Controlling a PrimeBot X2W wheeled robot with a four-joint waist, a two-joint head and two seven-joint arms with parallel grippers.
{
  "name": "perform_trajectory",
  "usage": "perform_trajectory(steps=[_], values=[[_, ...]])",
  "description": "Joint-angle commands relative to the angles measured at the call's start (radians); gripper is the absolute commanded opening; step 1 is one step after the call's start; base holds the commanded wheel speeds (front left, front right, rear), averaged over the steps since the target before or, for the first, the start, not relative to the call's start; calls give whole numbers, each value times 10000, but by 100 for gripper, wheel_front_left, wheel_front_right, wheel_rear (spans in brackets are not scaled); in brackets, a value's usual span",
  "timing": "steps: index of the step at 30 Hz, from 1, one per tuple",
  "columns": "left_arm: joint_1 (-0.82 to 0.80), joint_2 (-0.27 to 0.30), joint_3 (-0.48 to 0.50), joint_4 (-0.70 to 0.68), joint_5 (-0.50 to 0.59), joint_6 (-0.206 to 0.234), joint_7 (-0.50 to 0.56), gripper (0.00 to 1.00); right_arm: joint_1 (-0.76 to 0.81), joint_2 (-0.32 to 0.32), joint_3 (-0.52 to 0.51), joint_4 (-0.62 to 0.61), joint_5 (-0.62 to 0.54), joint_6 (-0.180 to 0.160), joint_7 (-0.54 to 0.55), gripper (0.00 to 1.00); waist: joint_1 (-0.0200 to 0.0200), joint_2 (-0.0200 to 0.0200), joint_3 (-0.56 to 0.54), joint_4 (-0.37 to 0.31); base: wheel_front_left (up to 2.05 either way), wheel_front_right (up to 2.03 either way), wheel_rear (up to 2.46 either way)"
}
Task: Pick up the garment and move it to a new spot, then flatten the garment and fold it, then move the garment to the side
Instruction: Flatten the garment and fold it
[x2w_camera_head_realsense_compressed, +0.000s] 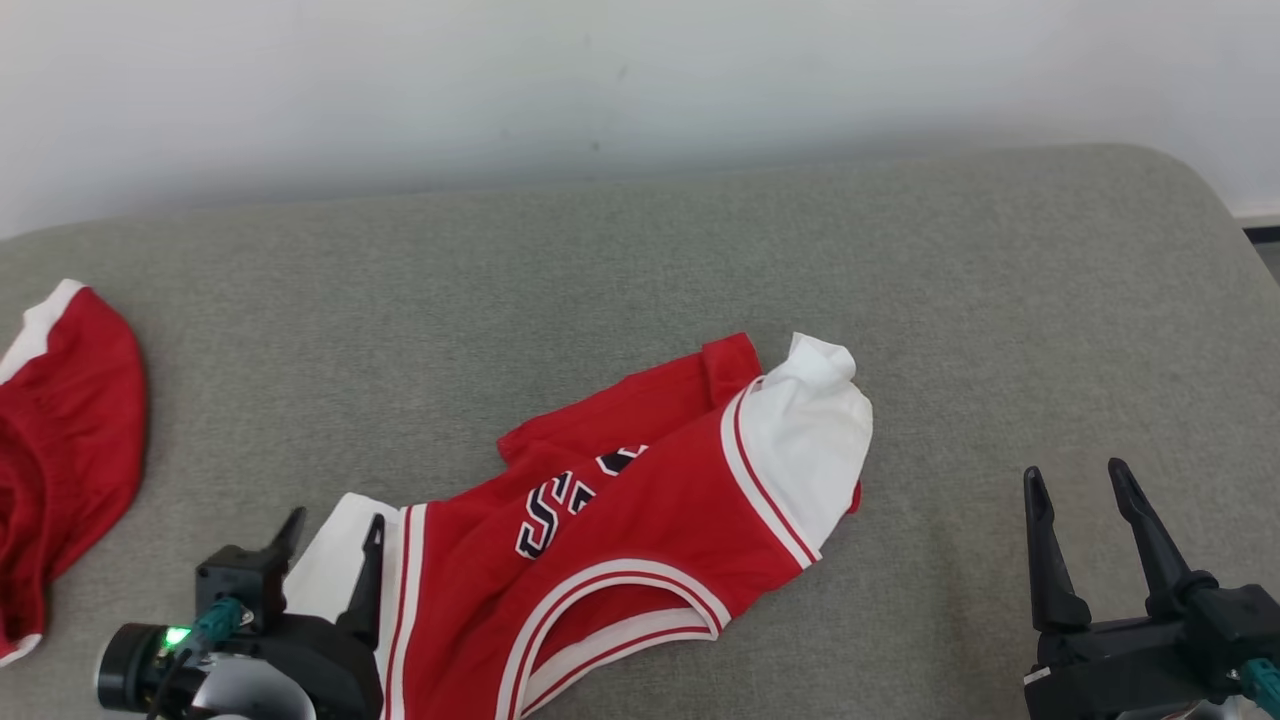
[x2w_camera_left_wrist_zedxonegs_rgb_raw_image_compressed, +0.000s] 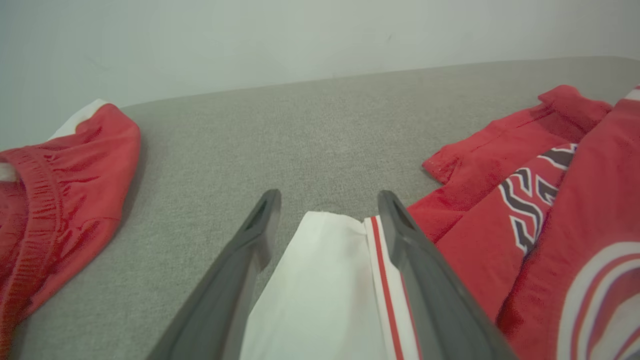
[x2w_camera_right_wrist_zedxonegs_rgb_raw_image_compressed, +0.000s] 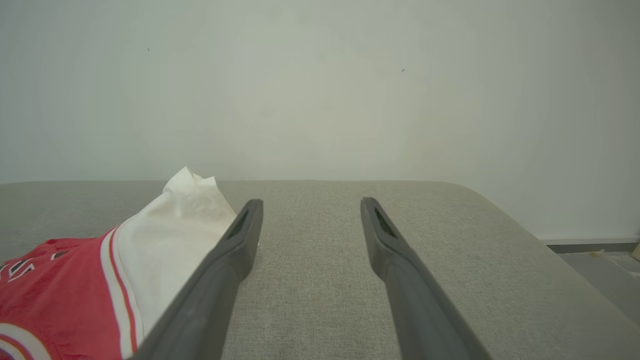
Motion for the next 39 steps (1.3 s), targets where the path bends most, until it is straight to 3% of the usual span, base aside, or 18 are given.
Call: perform_trajectory(steps=[1, 16, 18, 19, 22, 30, 39], values=[[-92, 32, -64, 88, -45, -51, 102, 100, -53, 15, -45, 6, 63, -25, -8, 100, -1, -1, 178, -194, 0, 0, 0], [113, 193, -968, 1351, -1069, -288, 2814, 100, -205, 4, -135, 76, 25, -25, -8, 100, -1, -1, 439, -392, 0, 0, 0], [45, 189, -1112, 1467, -1170, -310, 2892, 5, -252, 5, -109, 54, 33, -25, -8, 100, -1, -1, 460, -407, 0, 0, 0], [-16, 176, -1234, 1426, -1139, -318, 2853, 0, -269, 5, -100, 42, 40, -25, -8, 100, -1, -1, 473, -415, 0, 0, 0], [-292, 221, -1324, 1329, -1130, -321, 2623, 0, -307, -7, -97, 20, 67, -25, -8, 100, -1, -1, 524, -429, 0, 0, 0], [-2544, 1107, -1638, 883, -699, -306, 1873, 0, -479, -64, -175, 48, 174, -25, -8, 100, -1, -1, 750, -616, 0, 0, 0], [-5887, 2178, -2326, 996, -263, -303, 1345, 0, -883, -8, -221, 195, 250, -25, -8, 100, -1, -1, 1333, -1417, 0, 0, 0]])
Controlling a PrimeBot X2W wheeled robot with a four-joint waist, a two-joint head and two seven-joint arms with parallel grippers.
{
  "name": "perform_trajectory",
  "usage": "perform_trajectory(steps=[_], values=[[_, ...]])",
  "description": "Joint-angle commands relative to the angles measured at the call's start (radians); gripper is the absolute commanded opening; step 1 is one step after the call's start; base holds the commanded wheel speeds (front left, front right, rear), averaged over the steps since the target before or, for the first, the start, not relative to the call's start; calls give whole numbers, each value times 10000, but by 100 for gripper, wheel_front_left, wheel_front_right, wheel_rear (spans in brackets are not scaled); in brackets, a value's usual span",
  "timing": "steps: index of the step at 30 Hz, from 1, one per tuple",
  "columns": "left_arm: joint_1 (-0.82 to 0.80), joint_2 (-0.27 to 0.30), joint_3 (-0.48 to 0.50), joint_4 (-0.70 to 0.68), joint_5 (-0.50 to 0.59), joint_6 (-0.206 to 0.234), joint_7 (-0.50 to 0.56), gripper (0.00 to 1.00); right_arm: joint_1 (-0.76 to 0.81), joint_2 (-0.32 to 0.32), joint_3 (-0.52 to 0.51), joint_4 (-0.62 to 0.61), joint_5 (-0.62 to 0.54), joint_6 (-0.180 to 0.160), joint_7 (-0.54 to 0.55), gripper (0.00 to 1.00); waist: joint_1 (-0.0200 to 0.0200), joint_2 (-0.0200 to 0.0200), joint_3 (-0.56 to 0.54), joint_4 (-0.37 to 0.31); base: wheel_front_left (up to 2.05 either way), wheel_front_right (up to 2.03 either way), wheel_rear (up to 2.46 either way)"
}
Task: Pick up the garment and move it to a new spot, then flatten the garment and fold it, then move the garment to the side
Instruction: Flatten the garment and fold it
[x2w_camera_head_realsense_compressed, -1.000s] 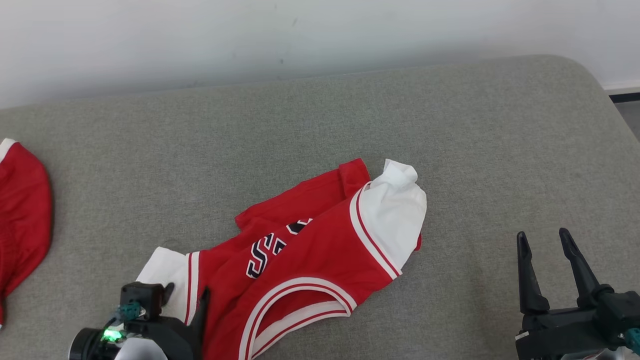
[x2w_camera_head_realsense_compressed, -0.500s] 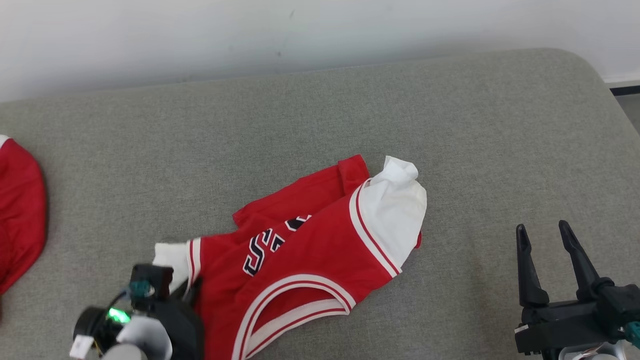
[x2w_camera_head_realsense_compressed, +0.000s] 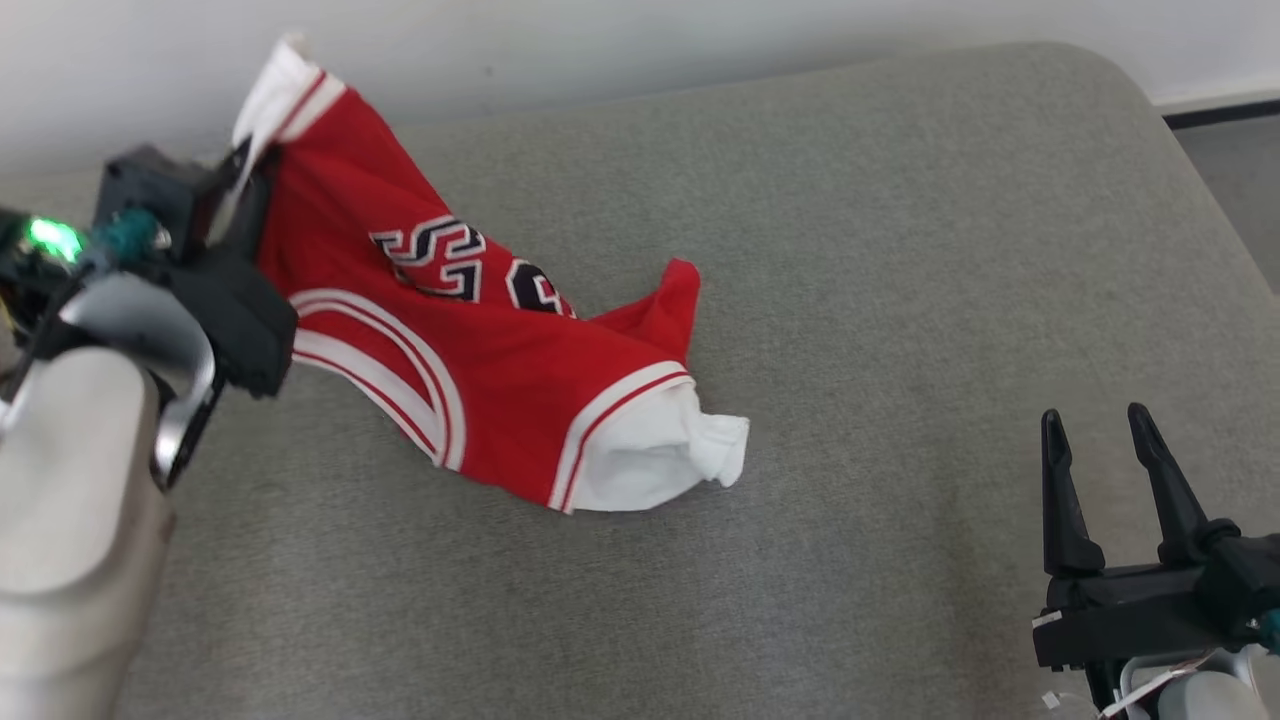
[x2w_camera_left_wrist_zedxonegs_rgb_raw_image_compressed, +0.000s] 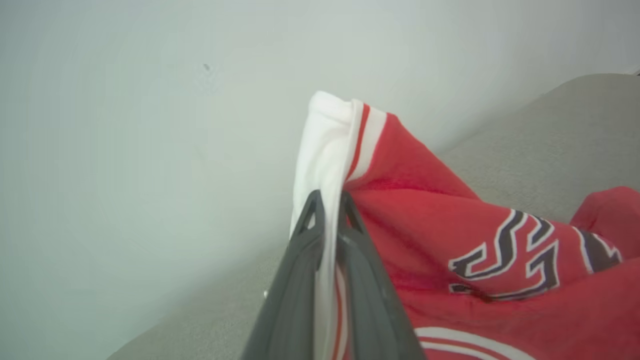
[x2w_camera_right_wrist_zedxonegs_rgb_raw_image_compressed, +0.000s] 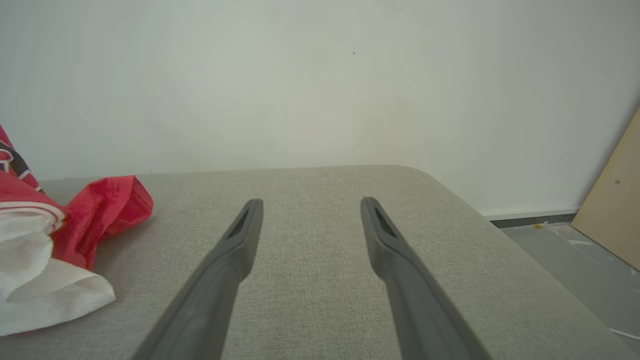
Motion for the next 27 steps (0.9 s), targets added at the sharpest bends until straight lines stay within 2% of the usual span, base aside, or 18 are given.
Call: perform_trajectory(steps=[1, 6, 9, 10, 11, 12, 19, 23, 27], values=[[-412, 60, -100, 141, 33, 30, -107, 0, -116, 33, -16, 33, 101, -24, -8, 100, -1, -1, 372, -413, 0, 0, 0], [-1407, 408, -520, 1219, 40, 28, -415, 0, -304, 136, 26, 154, 123, -26, -8, 100, -1, -1, 749, -876, 0, 0, 0], [-1883, 521, -484, 2054, 127, 123, -996, 0, -454, 135, 60, 228, 157, -24, -8, 100, -1, -1, 930, -1068, 0, 0, 0], [-1937, 462, -501, 2298, 153, 184, -1215, 42, -468, 136, 64, 260, 169, -26, -8, 100, -1, -1, 960, -1099, 0, 0, 0], [-1948, 408, -524, 2586, 142, 223, -1377, 76, -482, 136, 66, 295, 182, -26, -8, 100, -1, -1, 976, -1120, 0, 0, 0], [-1968, 363, -567, 2833, 151, 224, -1530, 100, -504, 136, 53, 323, 189, -26, -8, 100, -1, -1, 979, -1127, 0, 0, 0], [-2137, 48, -637, 3900, -55, 230, -2462, 100, -429, 52, -81, 404, 87, -26, -8, 100, -1, -1, 622, -784, 0, 0, 0], [-1938, -102, -611, 3944, -243, 197, -2846, 100, -267, 50, -44, 434, 30, -26, -8, 100, -1, -1, 221, -487, 0, 0, 0], [-1427, -315, -965, 3770, -491, 97, -2772, 100, -94, 101, -58, 434, -49, -26, -8, 100, -1, -1, -85, -228, 0, 0, 0]])
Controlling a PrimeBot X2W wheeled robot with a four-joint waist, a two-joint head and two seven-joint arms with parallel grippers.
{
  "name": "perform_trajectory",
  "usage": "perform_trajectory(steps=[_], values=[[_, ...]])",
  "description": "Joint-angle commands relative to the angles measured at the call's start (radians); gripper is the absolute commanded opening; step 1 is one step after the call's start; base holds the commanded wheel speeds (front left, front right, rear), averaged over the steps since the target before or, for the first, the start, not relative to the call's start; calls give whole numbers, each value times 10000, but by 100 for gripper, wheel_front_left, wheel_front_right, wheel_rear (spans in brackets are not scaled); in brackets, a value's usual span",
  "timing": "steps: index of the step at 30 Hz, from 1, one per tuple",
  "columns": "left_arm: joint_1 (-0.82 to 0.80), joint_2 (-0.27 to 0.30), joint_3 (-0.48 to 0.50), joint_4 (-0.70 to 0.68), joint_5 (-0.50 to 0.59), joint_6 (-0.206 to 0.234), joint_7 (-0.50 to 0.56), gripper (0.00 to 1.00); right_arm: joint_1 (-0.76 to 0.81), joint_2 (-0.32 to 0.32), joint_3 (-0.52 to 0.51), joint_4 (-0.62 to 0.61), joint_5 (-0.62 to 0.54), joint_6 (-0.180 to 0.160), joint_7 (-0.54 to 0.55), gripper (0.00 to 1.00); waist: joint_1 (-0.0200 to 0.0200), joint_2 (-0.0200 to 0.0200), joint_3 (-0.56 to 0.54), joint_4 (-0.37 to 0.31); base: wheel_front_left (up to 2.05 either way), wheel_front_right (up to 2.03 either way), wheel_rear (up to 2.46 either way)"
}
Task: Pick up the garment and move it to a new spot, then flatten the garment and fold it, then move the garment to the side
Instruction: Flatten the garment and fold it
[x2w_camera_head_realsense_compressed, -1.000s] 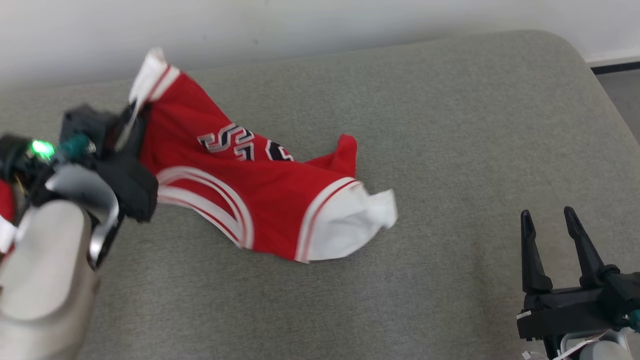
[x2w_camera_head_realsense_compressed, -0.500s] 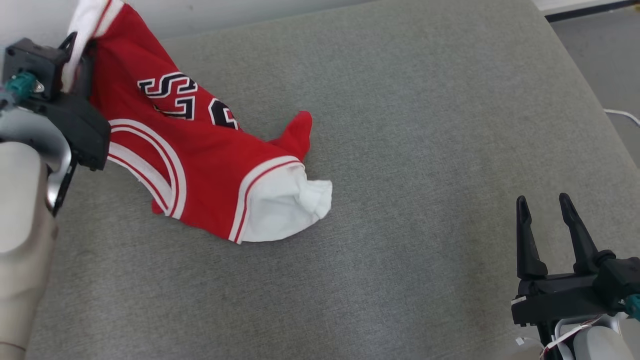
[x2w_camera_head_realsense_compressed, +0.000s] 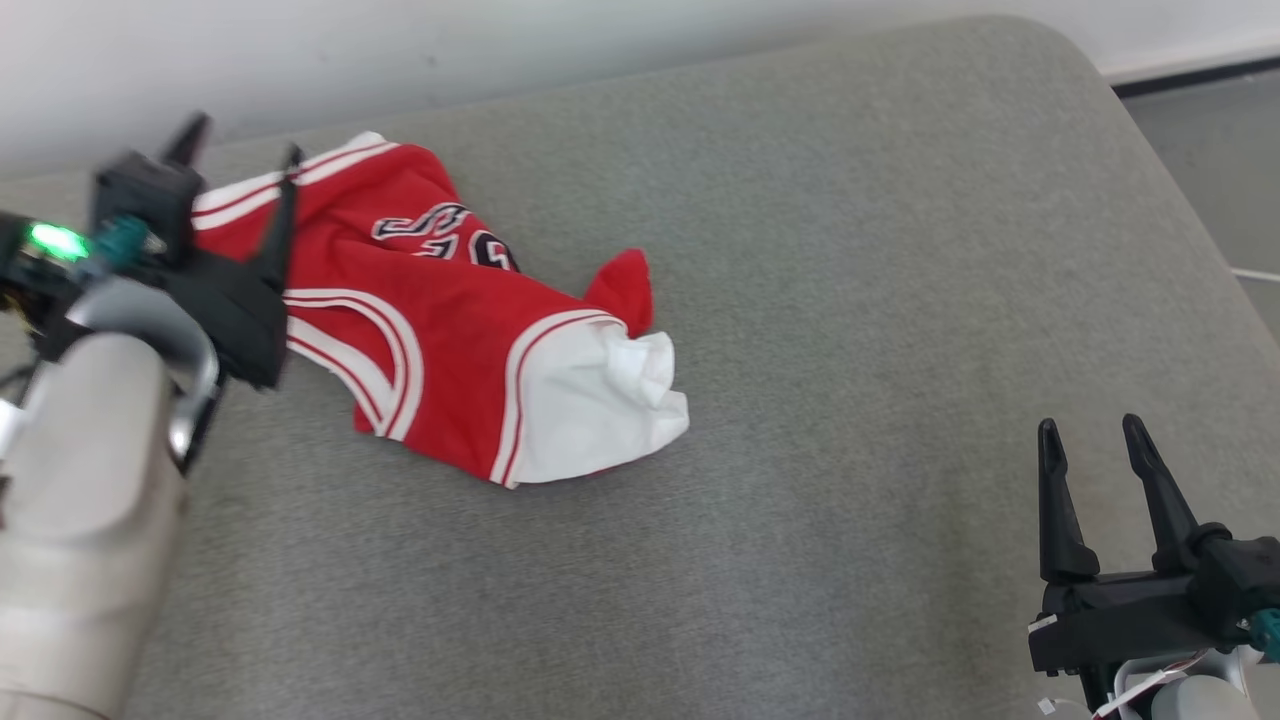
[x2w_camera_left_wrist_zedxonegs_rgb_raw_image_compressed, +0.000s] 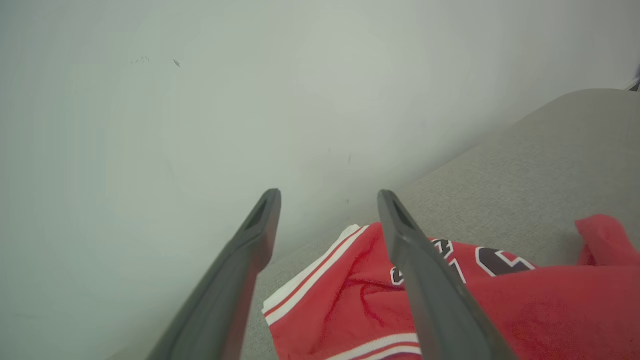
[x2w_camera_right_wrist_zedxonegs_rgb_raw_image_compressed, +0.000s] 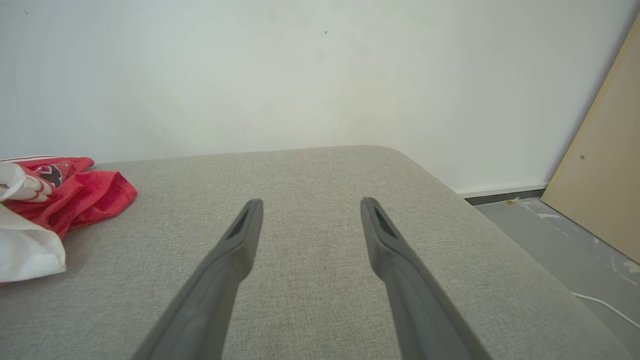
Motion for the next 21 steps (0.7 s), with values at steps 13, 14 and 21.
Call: perform_trajectory(steps=[13, 14, 21], values=[[1588, 592, -2928, -2349, -3286, -61, 2960, 100, 117, 49, 83, 20, -30, -26, -8, 100, 3, 0, -362, 438, 0, 0, 0], [1622, 723, -3024, -2481, -3519, -62, 3110, 100, 88, 48, 81, 41, 4, -26, -8, 100, 3, 0, -335, 393, 0, 0, 0], [2072, 1249, -3636, -2816, -4460, -64, 3801, 100, -32, 121, 201, 145, 100, -26, -8, 100, 3, 0, -135, -51, 0, 0, 0]])
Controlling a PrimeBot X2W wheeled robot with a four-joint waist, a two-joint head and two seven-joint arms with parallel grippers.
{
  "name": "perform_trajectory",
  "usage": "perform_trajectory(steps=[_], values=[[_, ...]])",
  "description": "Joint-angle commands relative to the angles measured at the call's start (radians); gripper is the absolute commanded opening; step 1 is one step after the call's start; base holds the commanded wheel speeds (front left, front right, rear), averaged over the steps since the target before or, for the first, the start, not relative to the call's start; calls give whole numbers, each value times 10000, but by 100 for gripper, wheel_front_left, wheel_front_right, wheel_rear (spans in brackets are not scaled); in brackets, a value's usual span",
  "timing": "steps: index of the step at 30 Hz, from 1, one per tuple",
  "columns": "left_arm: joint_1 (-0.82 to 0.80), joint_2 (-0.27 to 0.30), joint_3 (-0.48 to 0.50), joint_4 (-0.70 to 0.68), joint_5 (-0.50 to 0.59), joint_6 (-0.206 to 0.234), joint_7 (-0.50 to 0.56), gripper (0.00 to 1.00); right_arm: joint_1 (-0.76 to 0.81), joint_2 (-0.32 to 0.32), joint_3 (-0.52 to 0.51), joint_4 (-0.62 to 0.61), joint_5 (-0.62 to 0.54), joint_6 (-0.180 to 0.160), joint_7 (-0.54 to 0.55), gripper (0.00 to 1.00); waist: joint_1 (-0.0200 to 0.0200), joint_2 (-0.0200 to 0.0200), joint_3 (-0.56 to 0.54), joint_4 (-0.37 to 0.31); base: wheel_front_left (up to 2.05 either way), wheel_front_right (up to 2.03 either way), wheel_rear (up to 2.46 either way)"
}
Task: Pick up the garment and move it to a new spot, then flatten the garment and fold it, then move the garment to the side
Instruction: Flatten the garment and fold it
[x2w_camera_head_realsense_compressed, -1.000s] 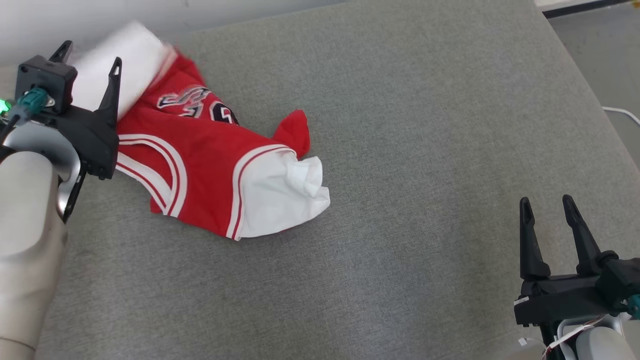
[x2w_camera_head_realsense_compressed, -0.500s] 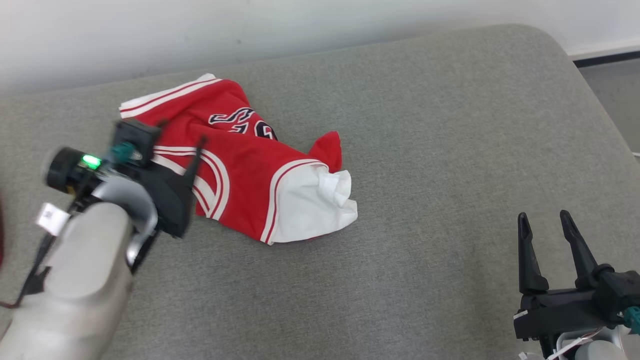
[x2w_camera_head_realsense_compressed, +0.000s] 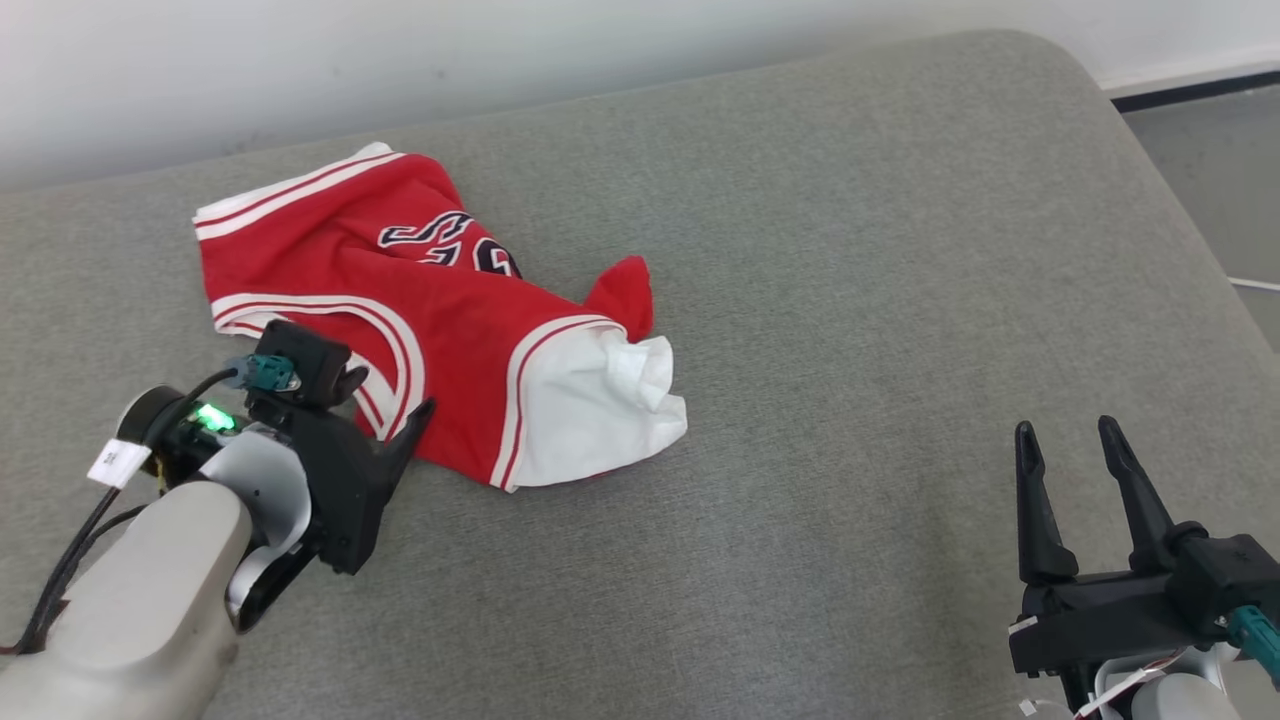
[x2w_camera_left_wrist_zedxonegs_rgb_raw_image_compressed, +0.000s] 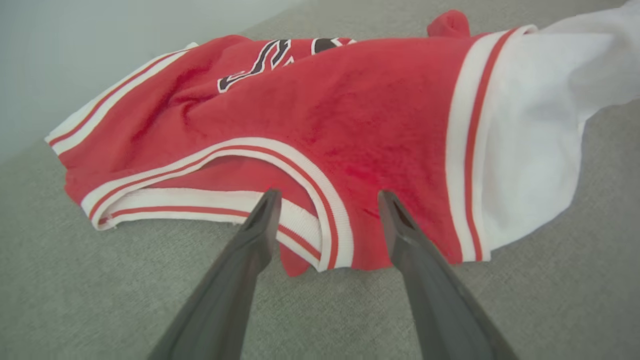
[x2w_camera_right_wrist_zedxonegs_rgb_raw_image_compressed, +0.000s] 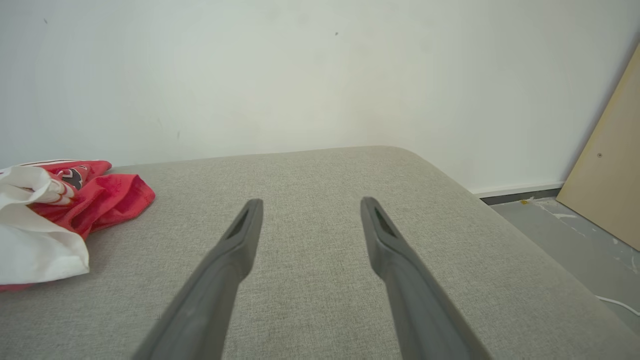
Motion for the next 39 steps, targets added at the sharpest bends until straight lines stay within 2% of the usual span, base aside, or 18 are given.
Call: perform_trajectory(steps=[1, 6, 10, 11, 12, 13, 21, 27, 32, 39], values=[[123, 91, -66, 53, -92, 24, 69, 100, -53, 32, -5, 27, 42, -26, -8, 100, 0, 0, 112, -183, 0, 0, 0], [170, 183, -263, 480, -271, 24, 216, 100, -163, 82, 71, 77, 55, -26, -8, 100, 0, 0, 188, -448, 0, 0, 0], [229, 38, -351, 771, -696, 24, 214, 99, -165, 99, 50, 111, 71, -26, -8, 100, 0, 0, 201, -562, 0, 0, 0], [222, 31, -329, 868, -748, 24, 177, 45, -174, 102, 47, 118, 75, -26, -8, 100, 0, 0, 200, -569, 0, 0, 0], [193, 64, -433, 977, -632, 23, 167, 32, -183, 104, 45, 128, 75, -26, -8, 100, 0, 0, 196, -577, 0, 0, 0], [174, 41, -510, 1031, -623, 23, 135, 0, -177, 101, 43, 134, 71, -26, -8, 100, 0, 0, 174, -576, 0, 0, 0], [-305, 63, -426, 500, -740, 32, -422, 0, 183, -5, -87, 137, 9, -26, -8, 100, 0, 0, -296, -97, 0, 0, 0], [-200, 334, -261, -623, -1031, 66, -104, 0, 444, 13, -101, 166, -27, -26, -8, 100, 0, 0, -657, 387, 0, 0, 0], [472, 1128, -56, -2280, -1634, 346, 802, 0, 667, 4, -248, 134, -23, -26, -8, 100, 0, 0, -802, 821, 0, 0, 0], [1819, 2710, 362, -4032, -2364, 1266, 1867, 0, 794, 14, -345, 105, 39, -26, -8, 100, 0, 0, -695, 1201, 0, 0, 0]])
